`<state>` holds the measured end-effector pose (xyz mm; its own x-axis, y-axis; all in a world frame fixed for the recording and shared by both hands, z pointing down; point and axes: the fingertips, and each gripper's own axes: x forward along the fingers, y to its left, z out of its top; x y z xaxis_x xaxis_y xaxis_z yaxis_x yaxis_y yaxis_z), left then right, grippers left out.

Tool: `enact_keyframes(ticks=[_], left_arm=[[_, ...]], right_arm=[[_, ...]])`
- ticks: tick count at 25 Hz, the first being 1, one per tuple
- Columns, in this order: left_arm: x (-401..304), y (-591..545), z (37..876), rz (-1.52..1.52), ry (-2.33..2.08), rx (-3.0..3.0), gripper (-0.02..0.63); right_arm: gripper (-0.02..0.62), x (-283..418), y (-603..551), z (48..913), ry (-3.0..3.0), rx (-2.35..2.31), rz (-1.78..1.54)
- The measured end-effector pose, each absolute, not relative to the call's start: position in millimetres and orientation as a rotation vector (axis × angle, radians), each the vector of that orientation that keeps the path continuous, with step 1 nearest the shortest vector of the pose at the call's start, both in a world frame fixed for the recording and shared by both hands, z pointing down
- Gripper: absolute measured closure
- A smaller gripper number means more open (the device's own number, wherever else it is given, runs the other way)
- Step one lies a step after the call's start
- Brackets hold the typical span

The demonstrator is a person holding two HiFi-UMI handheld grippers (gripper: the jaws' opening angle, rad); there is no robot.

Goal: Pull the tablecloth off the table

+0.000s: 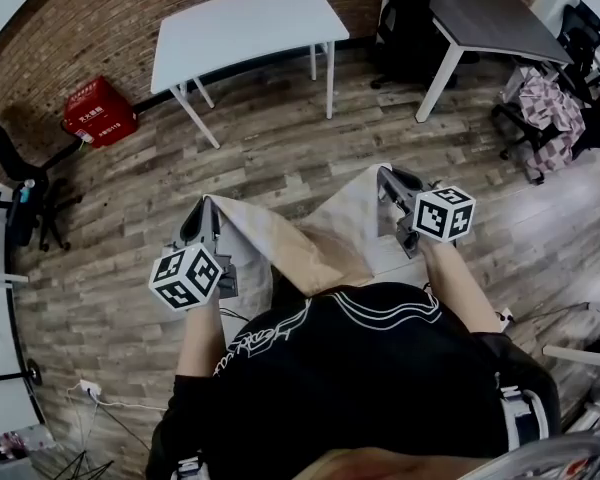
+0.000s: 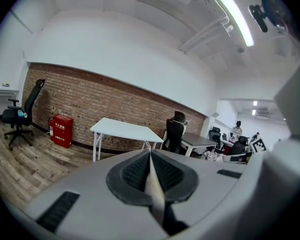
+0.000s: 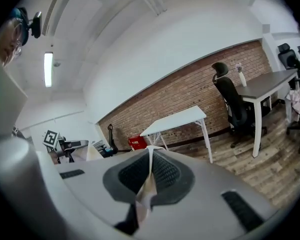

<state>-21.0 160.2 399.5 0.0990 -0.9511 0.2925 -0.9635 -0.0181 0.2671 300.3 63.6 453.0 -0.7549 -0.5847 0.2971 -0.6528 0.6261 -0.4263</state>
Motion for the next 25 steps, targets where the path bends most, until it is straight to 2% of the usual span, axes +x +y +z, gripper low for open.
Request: enact_keyframes(ticks=[25], left_arm=[[-11,157,376,0.015,-1.833,2.075,0.600]], right_arm=[[0.598,306,57,429,-2.747,1.055,0.727]])
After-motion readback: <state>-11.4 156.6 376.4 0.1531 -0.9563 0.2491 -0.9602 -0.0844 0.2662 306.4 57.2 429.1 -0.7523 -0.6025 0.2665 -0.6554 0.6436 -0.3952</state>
